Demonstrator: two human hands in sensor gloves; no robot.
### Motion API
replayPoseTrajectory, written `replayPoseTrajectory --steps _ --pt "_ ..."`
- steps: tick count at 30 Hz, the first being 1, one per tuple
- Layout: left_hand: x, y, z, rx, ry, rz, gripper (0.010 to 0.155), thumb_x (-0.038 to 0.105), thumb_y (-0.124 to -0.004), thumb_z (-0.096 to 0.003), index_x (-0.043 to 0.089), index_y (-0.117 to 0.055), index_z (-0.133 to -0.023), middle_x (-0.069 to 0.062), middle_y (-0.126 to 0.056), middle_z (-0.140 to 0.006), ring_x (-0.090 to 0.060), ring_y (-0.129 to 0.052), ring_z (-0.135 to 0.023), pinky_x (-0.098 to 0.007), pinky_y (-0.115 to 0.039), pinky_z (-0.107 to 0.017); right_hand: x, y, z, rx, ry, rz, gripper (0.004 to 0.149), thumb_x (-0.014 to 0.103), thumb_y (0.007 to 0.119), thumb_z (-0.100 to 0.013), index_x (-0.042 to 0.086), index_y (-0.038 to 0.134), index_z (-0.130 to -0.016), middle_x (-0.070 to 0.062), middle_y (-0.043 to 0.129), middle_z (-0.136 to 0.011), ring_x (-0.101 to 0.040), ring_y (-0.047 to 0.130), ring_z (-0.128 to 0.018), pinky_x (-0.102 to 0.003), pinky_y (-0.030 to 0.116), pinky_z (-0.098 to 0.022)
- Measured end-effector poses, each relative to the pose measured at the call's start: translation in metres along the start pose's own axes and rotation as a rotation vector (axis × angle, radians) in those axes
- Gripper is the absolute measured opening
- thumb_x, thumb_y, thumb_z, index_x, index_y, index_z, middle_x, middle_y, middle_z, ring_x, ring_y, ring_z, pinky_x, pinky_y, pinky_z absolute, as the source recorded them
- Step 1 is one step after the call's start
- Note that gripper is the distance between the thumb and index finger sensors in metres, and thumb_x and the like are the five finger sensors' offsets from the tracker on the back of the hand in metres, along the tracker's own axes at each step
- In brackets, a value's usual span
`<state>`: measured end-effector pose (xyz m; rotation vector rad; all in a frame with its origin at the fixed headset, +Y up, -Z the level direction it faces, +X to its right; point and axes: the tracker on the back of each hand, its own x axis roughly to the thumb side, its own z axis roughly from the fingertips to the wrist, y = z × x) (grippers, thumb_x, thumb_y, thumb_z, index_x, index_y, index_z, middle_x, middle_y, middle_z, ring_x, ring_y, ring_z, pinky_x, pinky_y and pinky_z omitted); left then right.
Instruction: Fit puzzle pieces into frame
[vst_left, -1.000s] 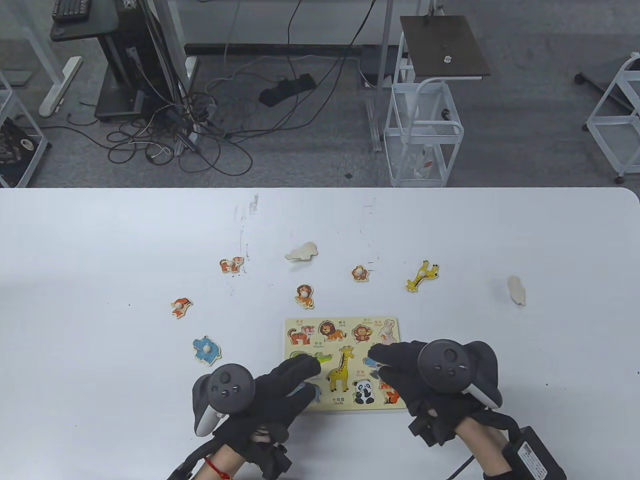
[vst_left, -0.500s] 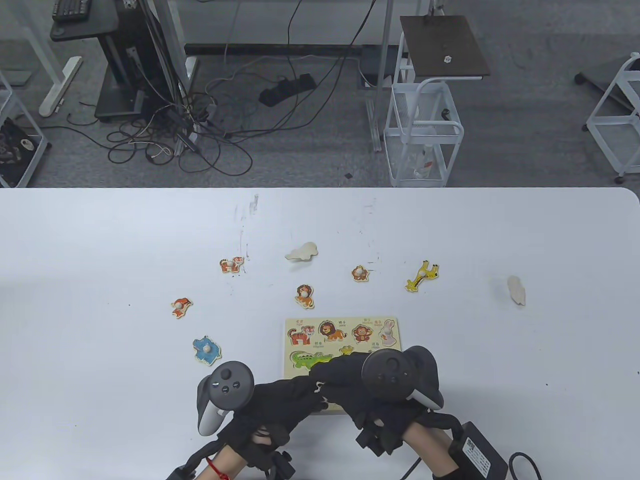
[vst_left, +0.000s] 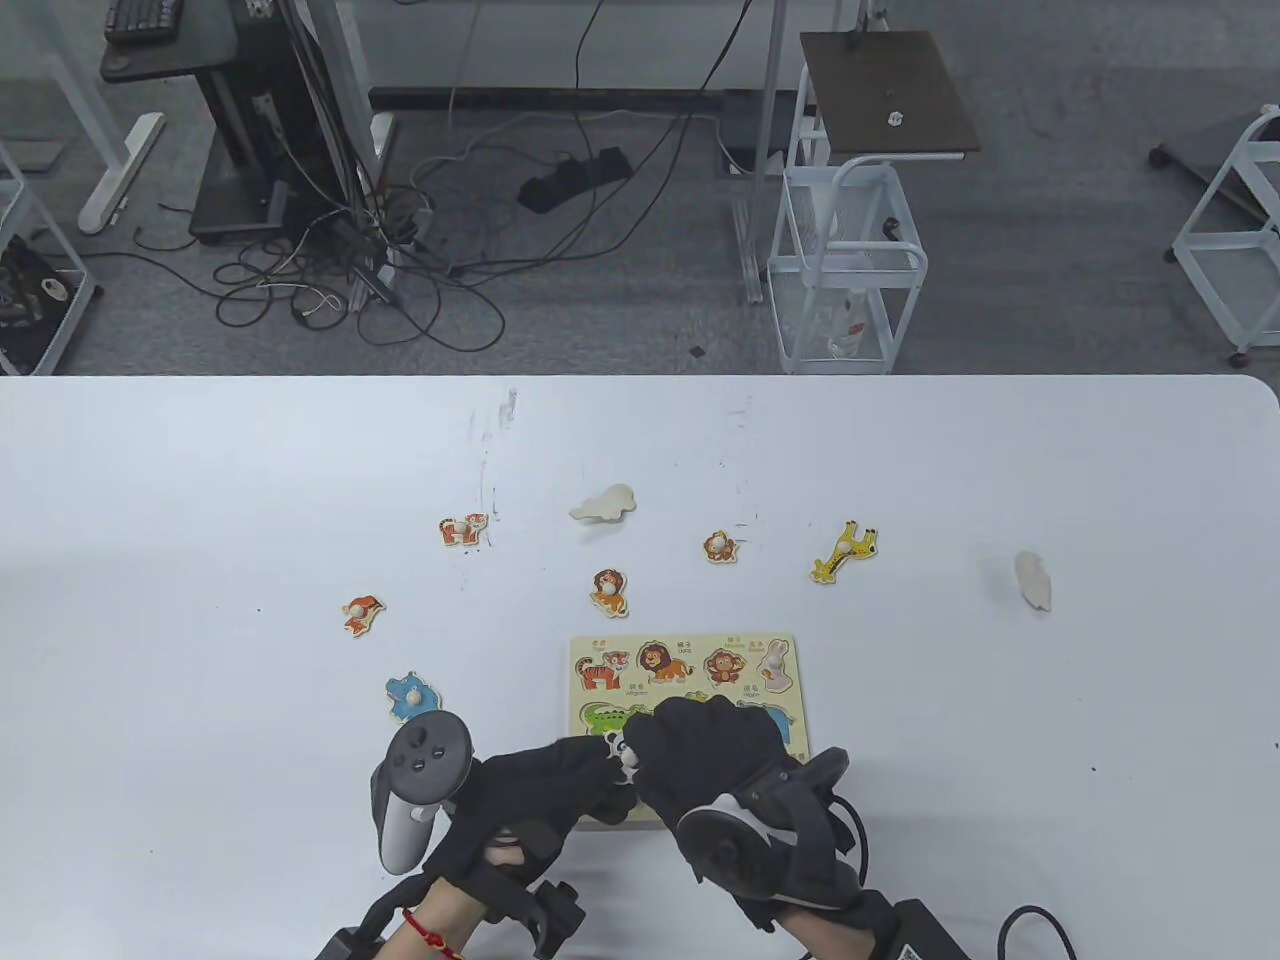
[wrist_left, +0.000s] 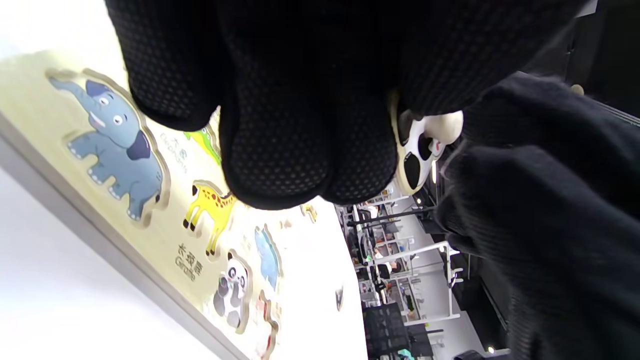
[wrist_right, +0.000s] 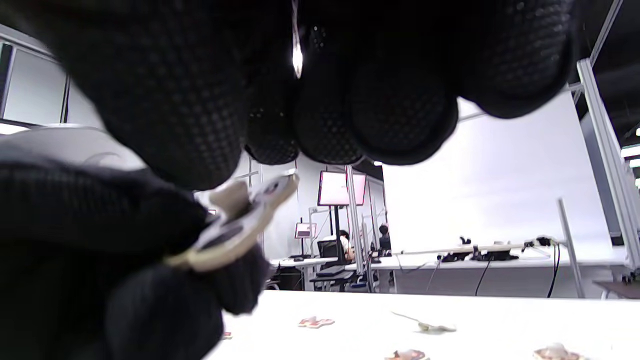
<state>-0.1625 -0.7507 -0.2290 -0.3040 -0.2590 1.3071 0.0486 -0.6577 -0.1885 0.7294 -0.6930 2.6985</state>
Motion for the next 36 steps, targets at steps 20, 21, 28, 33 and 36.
replayPoseTrajectory --steps 20,21,28,33,36 --pt "0.011 -0.007 0.001 -0.073 -0.055 -0.232 0.056 0.047 -0.08 -0.0459 0.017 -0.083 -0.092 -0.007 -0.102 -0.08 -0.028 -0.106 -0.068 -0.049 -0.077 -0.064 -0.024 0.016 0.014 0.016 0.086 -0.162 0.048 0.036 0.102 -0.029 0.014 0.098 -0.071 -0.01 0.095 -0.07 -0.033 0.098 -0.044 -0.054 0.082 -0.041" --pt "0.014 -0.006 0.002 -0.062 -0.078 -0.298 0.056 0.048 -0.08 -0.046 0.018 -0.082 -0.093 -0.008 -0.101 -0.082 -0.029 -0.105 -0.071 -0.05 -0.075 -0.065 -0.029 0.017 0.015 0.036 0.105 -0.164 0.048 0.035 0.102 -0.029 0.014 0.098 -0.071 -0.01 0.095 -0.071 -0.033 0.098 -0.045 -0.054 0.082 -0.041" --pt "0.019 -0.006 0.006 0.012 -0.135 -0.58 0.063 0.058 -0.075 -0.0452 0.025 -0.076 -0.099 -0.011 -0.085 -0.099 -0.034 -0.091 -0.087 -0.05 -0.064 -0.073 -0.06 0.033 0.022 0.154 0.206 -0.092 0.048 0.035 0.101 -0.03 0.015 0.098 -0.072 -0.009 0.094 -0.072 -0.033 0.098 -0.046 -0.055 0.081 -0.042" --pt "0.019 -0.003 0.007 0.058 -0.123 -0.663 0.068 0.061 -0.074 -0.0445 0.027 -0.07 -0.104 -0.013 -0.063 -0.113 -0.041 -0.068 -0.103 -0.055 -0.051 -0.076 -0.067 0.052 0.025 0.302 0.24 0.013 0.047 0.035 0.1 -0.031 0.015 0.097 -0.073 -0.009 0.094 -0.073 -0.034 0.097 -0.048 -0.056 0.08 -0.044" --pt "0.017 -0.001 0.007 0.076 -0.102 -0.68 0.071 0.062 -0.073 -0.0444 0.028 -0.066 -0.106 -0.013 -0.055 -0.117 -0.044 -0.054 -0.108 -0.058 -0.043 -0.077 -0.069 0.06 0.025 0.379 0.246 0.073 0.047 0.034 0.1 -0.031 0.016 0.097 -0.074 -0.009 0.093 -0.074 -0.034 0.097 -0.049 -0.056 0.08 -0.045"
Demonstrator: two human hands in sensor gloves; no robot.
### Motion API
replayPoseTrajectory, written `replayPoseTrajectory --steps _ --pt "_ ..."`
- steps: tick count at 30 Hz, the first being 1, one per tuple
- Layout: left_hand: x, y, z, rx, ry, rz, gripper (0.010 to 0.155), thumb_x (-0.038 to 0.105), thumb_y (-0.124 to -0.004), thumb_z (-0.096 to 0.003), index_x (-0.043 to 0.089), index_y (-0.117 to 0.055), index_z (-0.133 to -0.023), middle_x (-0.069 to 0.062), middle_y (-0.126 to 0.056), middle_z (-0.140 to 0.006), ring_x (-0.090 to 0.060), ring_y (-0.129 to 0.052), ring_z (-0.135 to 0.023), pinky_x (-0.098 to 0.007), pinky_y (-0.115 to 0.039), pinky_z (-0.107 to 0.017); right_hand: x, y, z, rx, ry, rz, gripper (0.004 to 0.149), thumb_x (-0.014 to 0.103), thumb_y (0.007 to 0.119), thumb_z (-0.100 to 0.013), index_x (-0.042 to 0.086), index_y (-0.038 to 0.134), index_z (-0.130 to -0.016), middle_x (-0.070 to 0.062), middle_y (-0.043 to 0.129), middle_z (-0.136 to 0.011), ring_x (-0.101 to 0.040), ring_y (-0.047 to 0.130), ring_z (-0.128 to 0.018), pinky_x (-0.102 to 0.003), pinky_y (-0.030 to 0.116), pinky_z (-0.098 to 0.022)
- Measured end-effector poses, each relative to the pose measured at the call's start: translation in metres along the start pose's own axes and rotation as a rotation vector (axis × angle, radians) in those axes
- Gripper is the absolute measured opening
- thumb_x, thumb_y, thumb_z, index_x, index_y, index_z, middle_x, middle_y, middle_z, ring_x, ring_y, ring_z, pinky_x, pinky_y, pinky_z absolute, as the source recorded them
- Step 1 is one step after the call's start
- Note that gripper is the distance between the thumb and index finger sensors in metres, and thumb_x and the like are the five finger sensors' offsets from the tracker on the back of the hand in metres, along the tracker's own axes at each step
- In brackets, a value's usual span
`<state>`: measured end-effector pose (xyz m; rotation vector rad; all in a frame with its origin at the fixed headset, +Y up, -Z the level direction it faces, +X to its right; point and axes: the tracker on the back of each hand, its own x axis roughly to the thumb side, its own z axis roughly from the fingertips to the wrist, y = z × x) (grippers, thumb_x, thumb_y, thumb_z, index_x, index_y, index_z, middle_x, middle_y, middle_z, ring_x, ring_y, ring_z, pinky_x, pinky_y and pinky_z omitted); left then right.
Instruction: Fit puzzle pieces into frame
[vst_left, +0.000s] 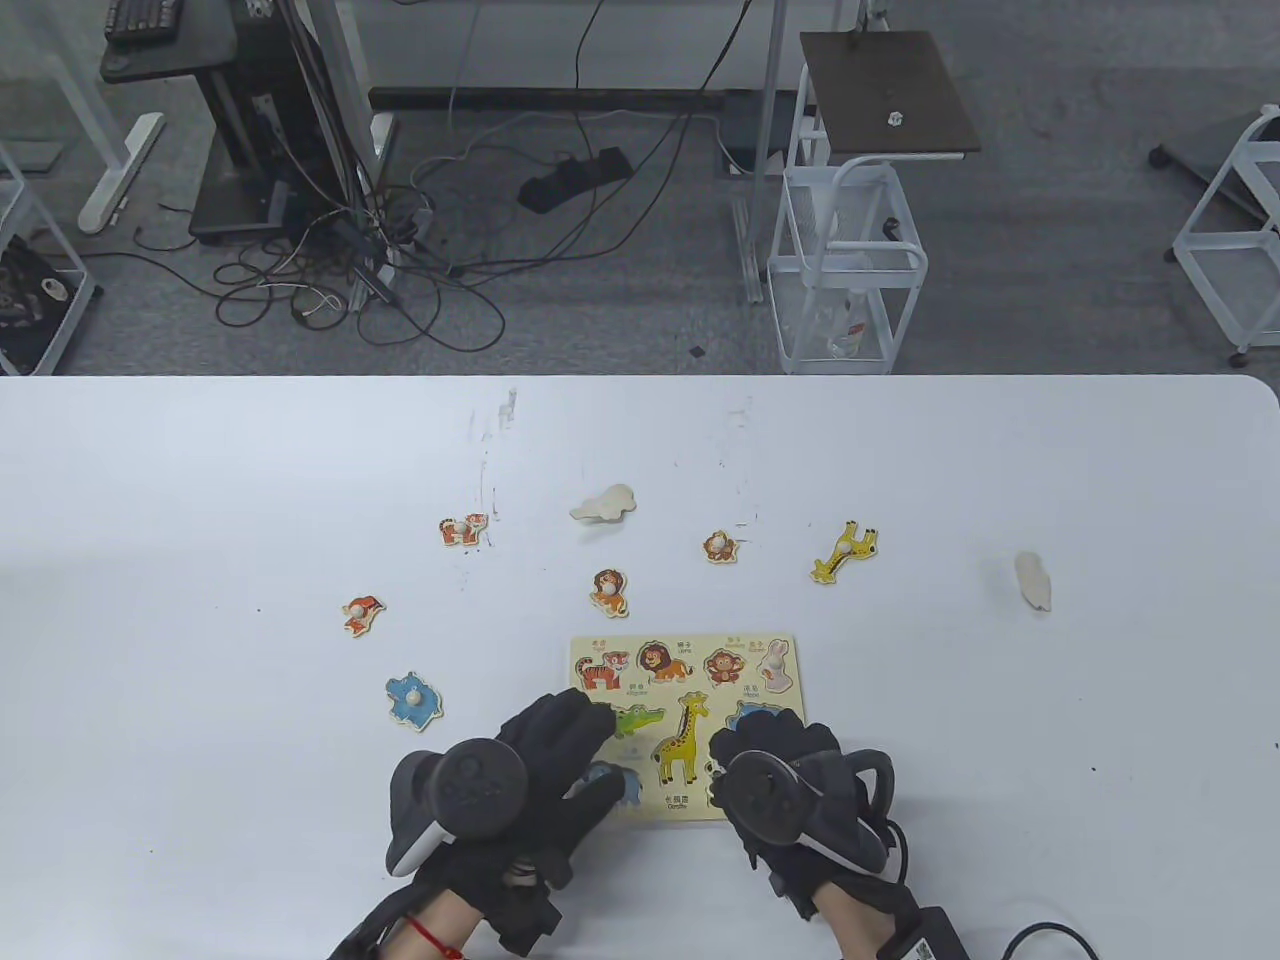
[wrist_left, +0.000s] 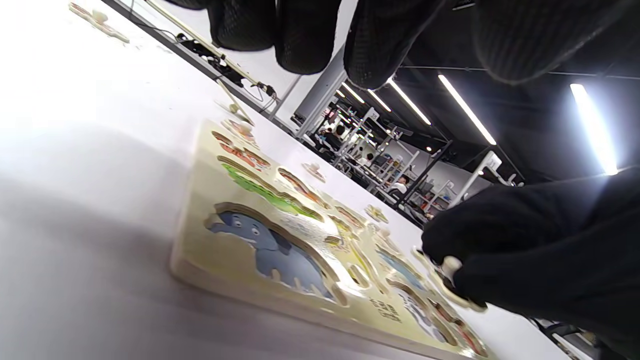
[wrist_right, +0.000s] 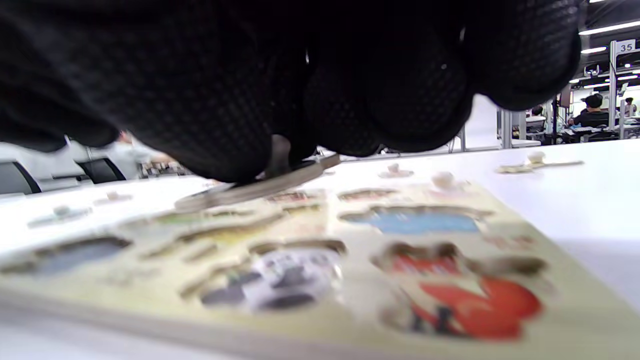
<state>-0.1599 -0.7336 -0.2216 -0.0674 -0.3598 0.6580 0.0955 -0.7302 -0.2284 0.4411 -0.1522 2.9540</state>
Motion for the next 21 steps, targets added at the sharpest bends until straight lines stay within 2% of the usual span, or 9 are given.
replayPoseTrajectory --steps 6,21 --pt "-0.003 -0.001 -0.002 0.014 0.045 -0.022 0.071 0.063 -0.072 -0.0448 0.032 -0.062 -0.108 -0.011 -0.044 -0.12 -0.046 -0.041 -0.11 -0.062 -0.039 -0.076 -0.001 0.006 -0.002 0.05 0.011 0.0 0.045 0.033 0.099 -0.032 0.016 0.097 -0.074 -0.008 0.093 -0.075 -0.034 0.097 -0.05 -0.056 0.08 -0.045" --pt "-0.004 -0.003 -0.003 0.005 0.05 -0.025 0.068 0.06 -0.072 -0.0459 0.03 -0.066 -0.106 -0.014 -0.048 -0.118 -0.05 -0.05 -0.107 -0.062 -0.043 -0.075 0.006 0.015 -0.006 0.071 -0.009 0.037 0.044 0.033 0.099 -0.032 0.017 0.098 -0.073 -0.008 0.094 -0.074 -0.035 0.097 -0.05 -0.056 0.08 -0.045"
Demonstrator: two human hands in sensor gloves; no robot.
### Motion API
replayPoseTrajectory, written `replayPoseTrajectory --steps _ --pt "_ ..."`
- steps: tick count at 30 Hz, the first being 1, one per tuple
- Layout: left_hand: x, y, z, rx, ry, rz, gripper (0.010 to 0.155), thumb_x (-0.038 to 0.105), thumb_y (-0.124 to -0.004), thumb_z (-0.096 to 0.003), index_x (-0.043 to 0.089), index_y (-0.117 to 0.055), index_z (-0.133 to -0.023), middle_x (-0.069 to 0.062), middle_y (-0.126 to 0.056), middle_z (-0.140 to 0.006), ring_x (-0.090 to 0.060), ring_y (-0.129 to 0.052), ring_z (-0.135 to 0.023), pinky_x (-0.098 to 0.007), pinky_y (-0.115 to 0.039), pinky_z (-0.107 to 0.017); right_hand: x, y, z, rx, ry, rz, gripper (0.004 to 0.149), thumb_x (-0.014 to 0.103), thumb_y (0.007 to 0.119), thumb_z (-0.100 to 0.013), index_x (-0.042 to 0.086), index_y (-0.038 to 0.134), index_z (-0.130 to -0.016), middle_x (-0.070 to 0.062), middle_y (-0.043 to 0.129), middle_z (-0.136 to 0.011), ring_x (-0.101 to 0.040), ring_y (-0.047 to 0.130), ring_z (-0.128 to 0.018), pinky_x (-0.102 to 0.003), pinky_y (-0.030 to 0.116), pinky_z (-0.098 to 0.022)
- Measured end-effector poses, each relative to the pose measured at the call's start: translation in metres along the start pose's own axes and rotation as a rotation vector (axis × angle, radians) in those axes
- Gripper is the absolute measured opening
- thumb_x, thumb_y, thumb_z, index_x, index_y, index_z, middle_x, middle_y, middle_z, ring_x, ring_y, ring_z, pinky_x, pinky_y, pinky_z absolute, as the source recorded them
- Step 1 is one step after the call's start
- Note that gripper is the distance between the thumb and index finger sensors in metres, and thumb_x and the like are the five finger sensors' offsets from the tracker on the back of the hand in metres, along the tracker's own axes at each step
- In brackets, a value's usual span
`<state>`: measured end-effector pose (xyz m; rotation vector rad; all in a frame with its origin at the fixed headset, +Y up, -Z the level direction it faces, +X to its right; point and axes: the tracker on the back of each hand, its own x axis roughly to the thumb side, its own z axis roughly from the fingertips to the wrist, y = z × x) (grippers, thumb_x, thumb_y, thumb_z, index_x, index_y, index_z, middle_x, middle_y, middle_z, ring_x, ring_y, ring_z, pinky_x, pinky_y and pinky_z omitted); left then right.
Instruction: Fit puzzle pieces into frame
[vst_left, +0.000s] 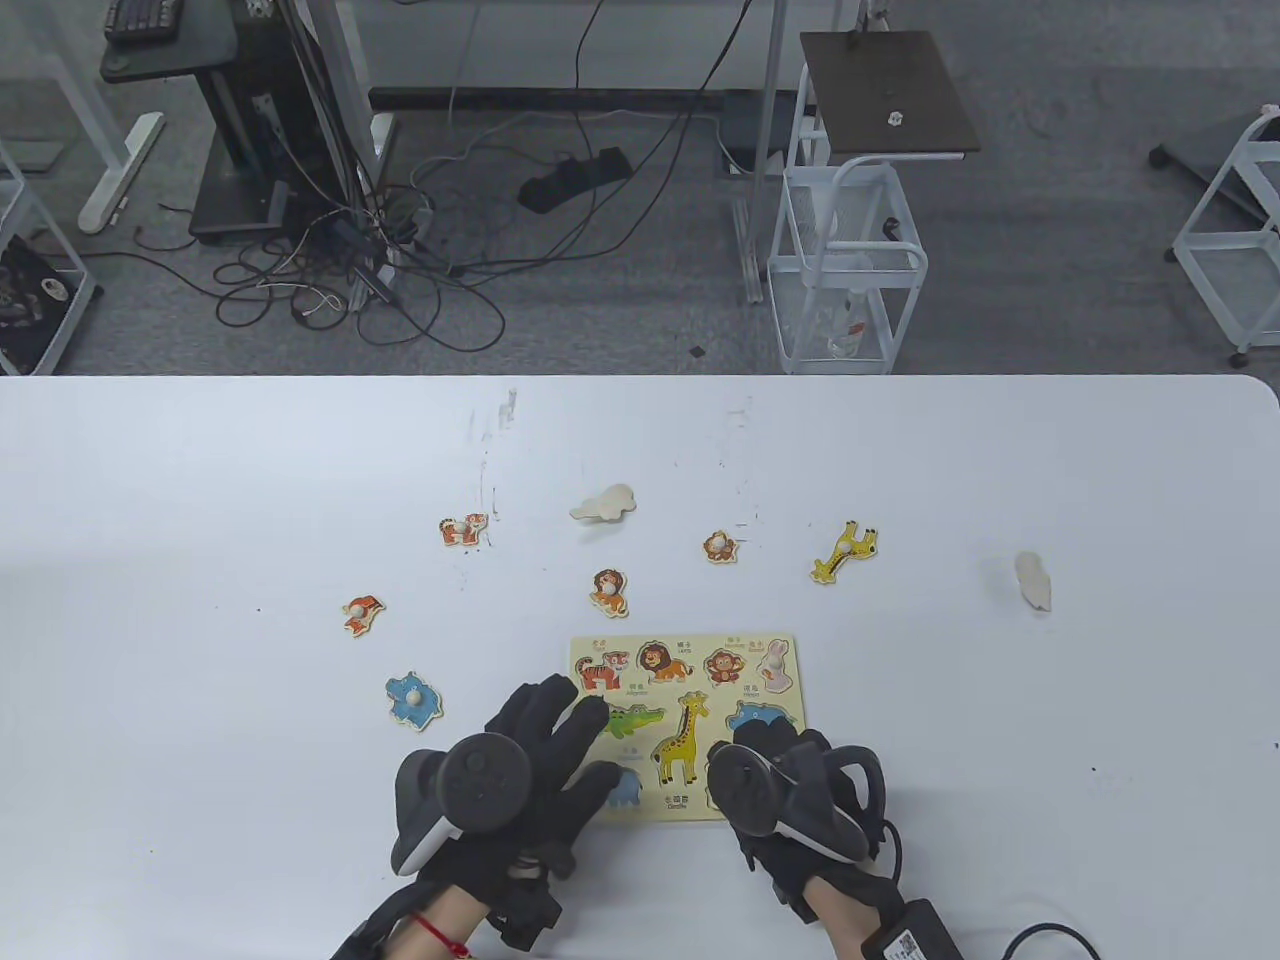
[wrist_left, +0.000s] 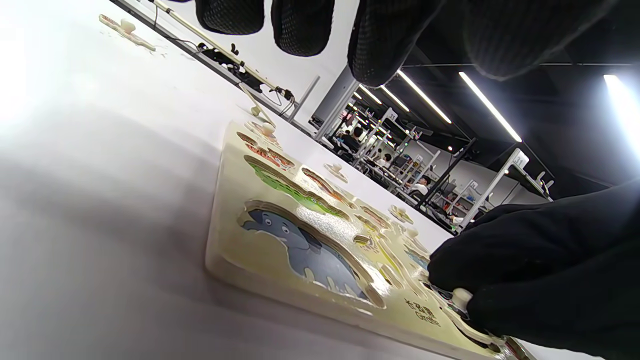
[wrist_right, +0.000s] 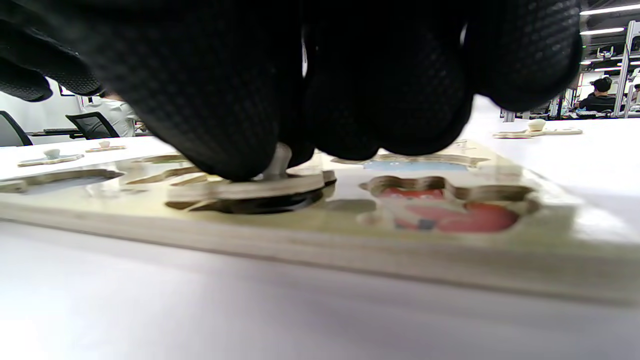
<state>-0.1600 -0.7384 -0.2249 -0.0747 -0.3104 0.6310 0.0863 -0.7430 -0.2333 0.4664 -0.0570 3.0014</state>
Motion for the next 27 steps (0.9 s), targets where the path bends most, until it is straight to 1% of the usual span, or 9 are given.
replayPoseTrajectory --steps 14,16,19,20,23,27 --pt "0.001 -0.003 0.0 -0.015 -0.007 0.006 0.067 0.059 -0.073 -0.0459 0.027 -0.067 -0.105 -0.017 -0.051 -0.117 -0.052 -0.055 -0.104 -0.064 -0.044 -0.074 0.003 -0.001 0.001 0.0 0.008 0.044 0.045 0.035 0.1 -0.031 0.019 0.098 -0.073 -0.007 0.094 -0.075 -0.034 0.098 -0.05 -0.055 0.081 -0.044" --pt "0.001 -0.003 0.0 -0.014 -0.009 0.004 0.067 0.059 -0.073 -0.0461 0.027 -0.067 -0.105 -0.017 -0.051 -0.117 -0.052 -0.056 -0.104 -0.064 -0.044 -0.074 0.003 -0.001 0.002 0.007 0.012 0.051 0.047 0.037 0.099 -0.031 0.019 0.097 -0.075 -0.008 0.093 -0.075 -0.034 0.097 -0.05 -0.055 0.08 -0.045" --pt "0.002 -0.003 0.001 -0.005 -0.016 -0.005 0.067 0.059 -0.073 -0.0459 0.027 -0.067 -0.105 -0.017 -0.051 -0.116 -0.052 -0.056 -0.104 -0.063 -0.044 -0.074 0.0 -0.002 0.002 0.044 0.043 0.057 0.055 0.044 0.093 -0.033 0.018 0.091 -0.082 -0.009 0.091 -0.078 -0.036 0.096 -0.054 -0.056 0.079 -0.046" --pt "0.002 -0.002 0.001 0.0 -0.02 -0.02 0.067 0.058 -0.073 -0.0458 0.027 -0.067 -0.105 -0.018 -0.051 -0.116 -0.052 -0.056 -0.104 -0.064 -0.045 -0.074 -0.002 -0.005 0.003 0.056 0.057 0.053 0.057 0.045 0.091 -0.034 0.019 0.089 -0.084 -0.009 0.089 -0.081 -0.036 0.095 -0.056 -0.056 0.078 -0.047" --pt "0.003 0.001 0.003 0.029 -0.027 -0.056 0.067 0.059 -0.073 -0.0458 0.027 -0.067 -0.105 -0.018 -0.052 -0.116 -0.051 -0.057 -0.104 -0.063 -0.045 -0.074 -0.011 -0.02 0.003 0.015 0.08 0.008 0.059 0.046 0.091 -0.034 0.019 0.087 -0.087 -0.01 0.088 -0.084 -0.038 0.094 -0.061 -0.057 0.077 -0.049" --pt "0.003 0.003 0.003 0.041 -0.033 -0.05 0.067 0.058 -0.073 -0.0458 0.027 -0.067 -0.105 -0.018 -0.052 -0.116 -0.051 -0.057 -0.104 -0.063 -0.045 -0.074 -0.039 -0.045 -0.001 -0.04 0.134 -0.033 0.061 0.046 0.091 -0.034 0.021 0.084 -0.09 -0.01 0.083 -0.091 -0.042 0.091 -0.072 -0.061 0.073 -0.053"
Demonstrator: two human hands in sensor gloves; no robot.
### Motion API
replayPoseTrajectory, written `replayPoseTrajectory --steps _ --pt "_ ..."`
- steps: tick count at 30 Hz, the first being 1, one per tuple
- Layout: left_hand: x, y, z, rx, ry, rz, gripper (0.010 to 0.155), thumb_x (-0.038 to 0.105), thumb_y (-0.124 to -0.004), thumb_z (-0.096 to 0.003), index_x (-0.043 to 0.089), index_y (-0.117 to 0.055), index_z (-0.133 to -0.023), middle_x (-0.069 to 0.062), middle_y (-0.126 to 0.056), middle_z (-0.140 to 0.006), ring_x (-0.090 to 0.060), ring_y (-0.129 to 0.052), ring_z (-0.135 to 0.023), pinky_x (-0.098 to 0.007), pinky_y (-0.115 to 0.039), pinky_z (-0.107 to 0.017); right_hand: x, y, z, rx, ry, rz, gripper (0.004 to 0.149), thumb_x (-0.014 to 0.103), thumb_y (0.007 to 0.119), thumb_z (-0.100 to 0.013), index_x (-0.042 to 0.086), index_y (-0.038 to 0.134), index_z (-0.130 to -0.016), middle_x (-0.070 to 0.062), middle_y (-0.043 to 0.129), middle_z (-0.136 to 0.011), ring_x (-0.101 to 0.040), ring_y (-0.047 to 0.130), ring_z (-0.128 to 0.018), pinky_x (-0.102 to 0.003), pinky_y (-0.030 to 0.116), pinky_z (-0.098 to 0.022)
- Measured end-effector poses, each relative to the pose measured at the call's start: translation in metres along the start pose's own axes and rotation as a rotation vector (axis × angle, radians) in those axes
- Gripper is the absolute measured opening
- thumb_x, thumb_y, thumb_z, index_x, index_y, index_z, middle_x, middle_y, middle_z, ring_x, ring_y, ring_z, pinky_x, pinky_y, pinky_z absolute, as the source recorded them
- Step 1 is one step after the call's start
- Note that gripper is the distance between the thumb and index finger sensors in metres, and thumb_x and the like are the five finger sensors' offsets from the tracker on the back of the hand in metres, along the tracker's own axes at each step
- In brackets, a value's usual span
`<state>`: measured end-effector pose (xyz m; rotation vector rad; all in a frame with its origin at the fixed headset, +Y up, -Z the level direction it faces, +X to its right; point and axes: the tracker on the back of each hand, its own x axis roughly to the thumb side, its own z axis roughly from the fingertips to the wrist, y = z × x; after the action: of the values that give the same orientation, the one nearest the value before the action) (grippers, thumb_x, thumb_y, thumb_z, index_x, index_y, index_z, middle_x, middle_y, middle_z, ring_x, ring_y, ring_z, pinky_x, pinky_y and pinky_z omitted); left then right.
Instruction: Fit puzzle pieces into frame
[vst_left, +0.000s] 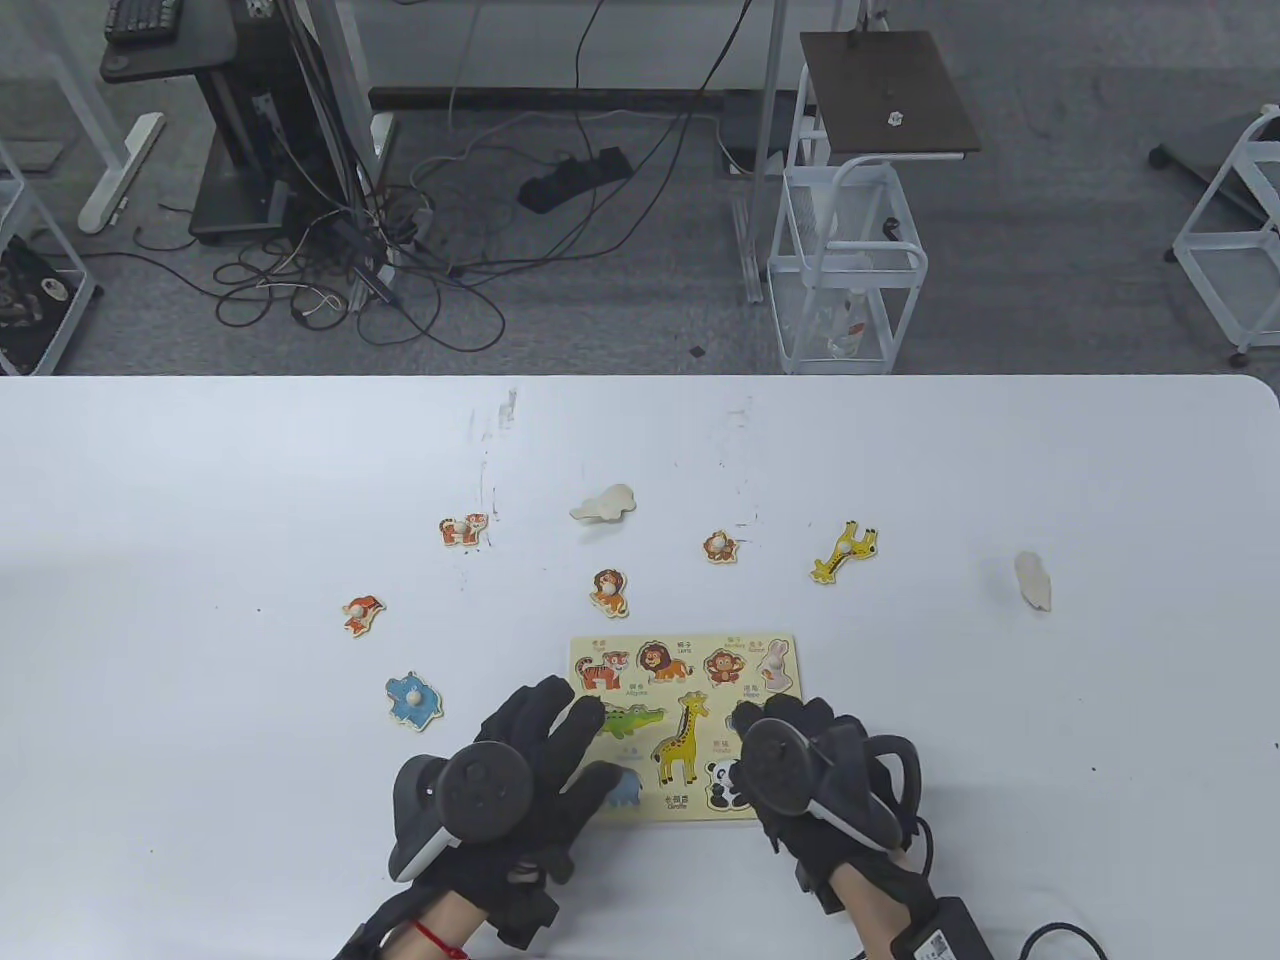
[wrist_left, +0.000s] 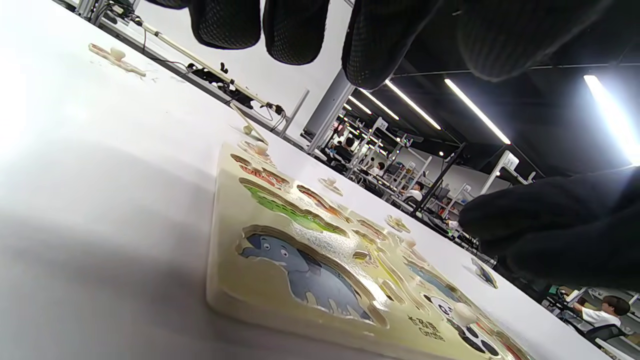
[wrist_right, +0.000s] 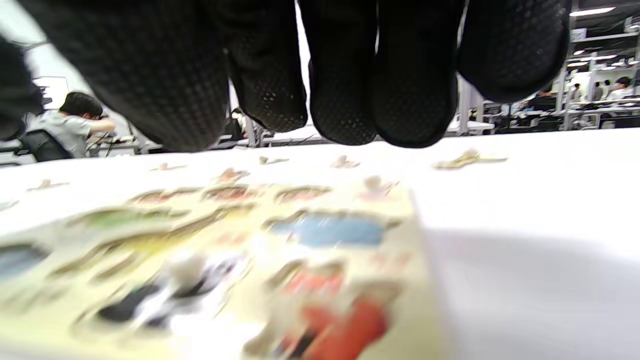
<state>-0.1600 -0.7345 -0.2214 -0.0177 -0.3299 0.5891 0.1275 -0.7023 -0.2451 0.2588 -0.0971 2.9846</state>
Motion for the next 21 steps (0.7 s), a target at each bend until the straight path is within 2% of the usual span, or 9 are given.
replayPoseTrajectory --steps 6,10,16,21 --pt "-0.004 0.002 0.0 0.002 0.018 -0.03 0.068 0.059 -0.073 -0.0458 0.027 -0.067 -0.105 -0.018 -0.052 -0.116 -0.052 -0.057 -0.104 -0.064 -0.045 -0.074 -0.064 -0.034 -0.04 0.021 0.119 0.048 0.064 0.047 0.09 -0.035 0.021 0.079 -0.093 -0.011 0.077 -0.096 -0.045 0.089 -0.076 -0.062 0.073 -0.053" --pt "-0.004 0.003 0.0 0.01 0.024 -0.043 0.068 0.059 -0.073 -0.0458 0.027 -0.067 -0.105 -0.017 -0.053 -0.116 -0.05 -0.057 -0.105 -0.063 -0.046 -0.074 -0.104 -0.048 -0.064 0.019 0.199 0.148 0.068 0.047 0.09 -0.035 0.022 0.074 -0.096 -0.011 0.073 -0.099 -0.047 0.085 -0.081 -0.064 0.071 -0.056" --pt "-0.006 0.001 -0.001 0.012 0.032 -0.051 0.068 0.059 -0.072 -0.0461 0.029 -0.063 -0.107 -0.015 -0.053 -0.117 -0.047 -0.057 -0.106 -0.062 -0.046 -0.075 -0.165 -0.051 -0.095 0.047 0.382 0.187 0.071 0.045 0.089 -0.035 0.023 0.067 -0.099 -0.011 0.059 -0.105 -0.048 0.077 -0.091 -0.065 0.066 -0.062" --pt "-0.006 -0.002 -0.002 -0.003 0.035 -0.059 0.068 0.059 -0.073 -0.046 0.028 -0.063 -0.107 -0.015 -0.053 -0.117 -0.047 -0.057 -0.106 -0.063 -0.046 -0.075 -0.211 -0.044 -0.113 0.071 0.543 0.168 0.078 0.047 0.089 -0.035 0.023 0.057 -0.102 -0.012 0.056 -0.105 -0.053 0.078 -0.09 -0.066 0.066 -0.062"
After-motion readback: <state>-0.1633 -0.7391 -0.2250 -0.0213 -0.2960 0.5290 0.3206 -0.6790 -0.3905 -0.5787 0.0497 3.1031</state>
